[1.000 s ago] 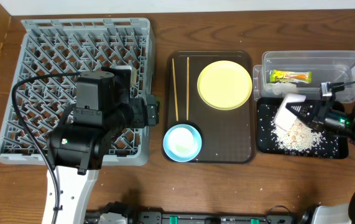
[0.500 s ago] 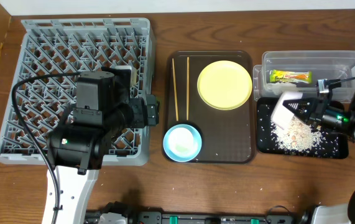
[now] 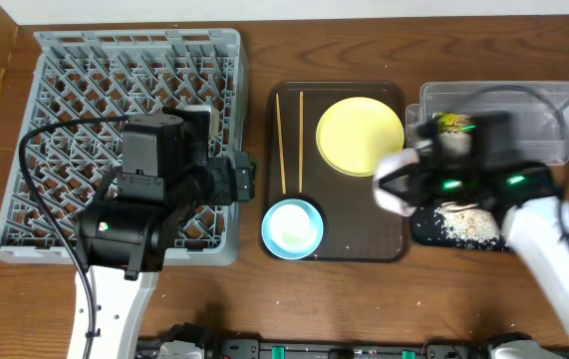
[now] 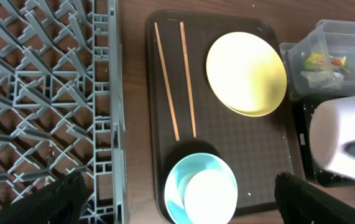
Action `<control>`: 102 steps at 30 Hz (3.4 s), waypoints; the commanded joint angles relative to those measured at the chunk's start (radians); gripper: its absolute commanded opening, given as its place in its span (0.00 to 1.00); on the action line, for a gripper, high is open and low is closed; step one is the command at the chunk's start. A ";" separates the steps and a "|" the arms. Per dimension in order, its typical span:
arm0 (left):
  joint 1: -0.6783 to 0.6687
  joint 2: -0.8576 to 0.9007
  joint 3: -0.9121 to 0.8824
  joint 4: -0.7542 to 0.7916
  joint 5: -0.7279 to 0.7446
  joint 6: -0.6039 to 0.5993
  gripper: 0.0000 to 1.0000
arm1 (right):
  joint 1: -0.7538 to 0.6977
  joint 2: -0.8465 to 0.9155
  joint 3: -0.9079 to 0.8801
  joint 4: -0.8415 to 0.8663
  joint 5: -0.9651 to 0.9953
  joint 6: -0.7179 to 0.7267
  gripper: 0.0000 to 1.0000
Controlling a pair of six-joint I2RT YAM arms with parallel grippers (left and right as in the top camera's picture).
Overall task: Sort waste into correct bins and load items into the dishwasher
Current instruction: 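Place the pink bowl back on the brown tray with the right gripper, then grasp a chopstick with the left gripper and place it in the dish rack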
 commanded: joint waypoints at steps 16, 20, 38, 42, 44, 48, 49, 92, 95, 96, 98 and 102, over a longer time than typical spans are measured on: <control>-0.002 0.002 0.019 -0.001 0.013 0.013 0.97 | 0.523 0.207 0.028 0.029 0.835 0.072 0.47; -0.002 0.002 0.019 -0.001 0.013 0.013 0.97 | 0.486 0.158 0.116 -0.028 0.834 0.072 0.62; -0.116 0.207 0.019 0.140 0.003 -0.055 0.88 | -0.010 0.109 0.378 -0.226 0.407 0.114 0.59; -0.177 0.372 0.019 0.202 -0.099 -0.053 0.70 | -0.038 0.109 0.378 -0.233 0.357 0.114 0.59; -0.194 0.454 0.019 0.261 -0.101 -0.047 0.59 | -0.031 0.109 0.378 -0.235 0.357 0.114 0.58; -0.212 0.586 0.019 0.388 -0.101 -0.046 0.53 | -0.003 0.109 0.378 -0.249 0.358 0.097 0.58; -0.212 0.639 0.019 0.436 -0.101 -0.046 0.53 | 0.003 0.109 0.378 -0.254 0.359 0.097 0.58; -0.132 0.494 0.020 0.363 -0.419 -0.001 0.08 | 0.018 0.109 0.378 -0.301 0.369 0.080 0.49; -0.056 0.497 0.013 0.286 -0.475 0.016 0.08 | 0.018 0.109 0.378 -0.301 0.370 0.080 0.49; -0.039 0.500 0.007 0.279 -0.475 0.018 0.08 | 0.018 0.109 0.378 -0.301 0.372 0.080 0.49; -0.010 0.508 -0.006 0.279 -0.462 0.027 0.08 | 0.018 0.109 0.378 -0.300 0.373 0.079 0.50; 0.006 0.526 -0.008 0.280 -0.427 0.108 0.08 | 0.017 0.109 0.378 -0.296 0.373 0.079 0.50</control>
